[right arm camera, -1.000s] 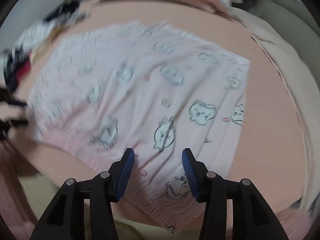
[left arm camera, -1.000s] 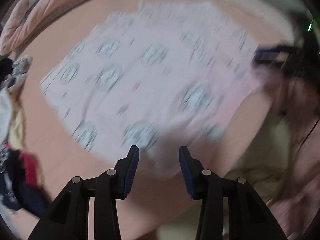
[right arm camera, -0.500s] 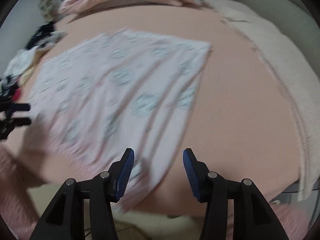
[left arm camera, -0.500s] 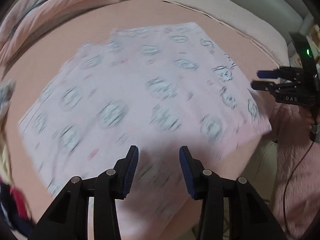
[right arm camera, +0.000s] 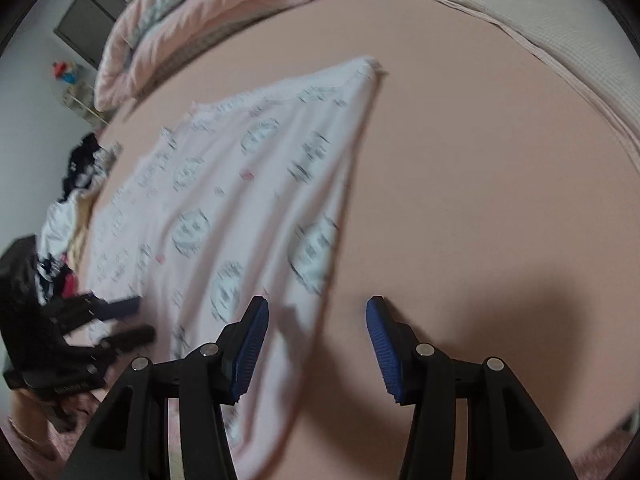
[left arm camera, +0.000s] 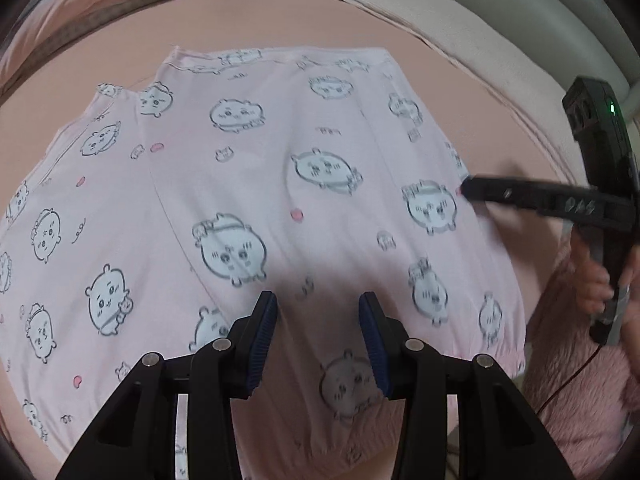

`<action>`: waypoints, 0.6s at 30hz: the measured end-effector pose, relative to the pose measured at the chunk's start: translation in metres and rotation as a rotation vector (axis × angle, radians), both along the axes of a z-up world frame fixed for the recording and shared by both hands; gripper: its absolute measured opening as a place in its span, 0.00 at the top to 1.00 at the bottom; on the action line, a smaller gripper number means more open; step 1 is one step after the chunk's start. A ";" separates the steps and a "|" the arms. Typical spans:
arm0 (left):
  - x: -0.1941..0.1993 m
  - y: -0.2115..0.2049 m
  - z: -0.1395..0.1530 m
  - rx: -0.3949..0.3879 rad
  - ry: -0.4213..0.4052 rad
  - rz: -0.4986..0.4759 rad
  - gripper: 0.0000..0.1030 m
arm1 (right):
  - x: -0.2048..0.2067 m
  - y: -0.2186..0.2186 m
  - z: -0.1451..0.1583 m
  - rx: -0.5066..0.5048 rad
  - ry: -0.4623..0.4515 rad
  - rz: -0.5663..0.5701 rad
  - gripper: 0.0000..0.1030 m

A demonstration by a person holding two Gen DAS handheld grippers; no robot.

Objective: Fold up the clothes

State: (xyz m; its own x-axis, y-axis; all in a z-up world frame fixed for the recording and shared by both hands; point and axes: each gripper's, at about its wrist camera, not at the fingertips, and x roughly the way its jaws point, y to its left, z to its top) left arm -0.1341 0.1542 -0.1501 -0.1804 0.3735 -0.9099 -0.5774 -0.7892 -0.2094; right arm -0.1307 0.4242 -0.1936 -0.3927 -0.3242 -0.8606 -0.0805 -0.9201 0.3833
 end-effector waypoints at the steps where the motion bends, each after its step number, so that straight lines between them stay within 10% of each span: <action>1: -0.002 -0.001 0.000 0.008 0.004 0.012 0.62 | -0.005 -0.004 0.002 -0.010 0.002 0.015 0.87; 9: -0.010 -0.026 0.001 0.022 0.013 0.118 0.62 | -0.005 -0.012 0.007 0.247 0.043 -0.015 1.00; 18: -0.024 -0.031 0.028 0.075 0.058 0.119 0.60 | -0.036 0.014 0.009 0.020 0.018 -0.090 0.98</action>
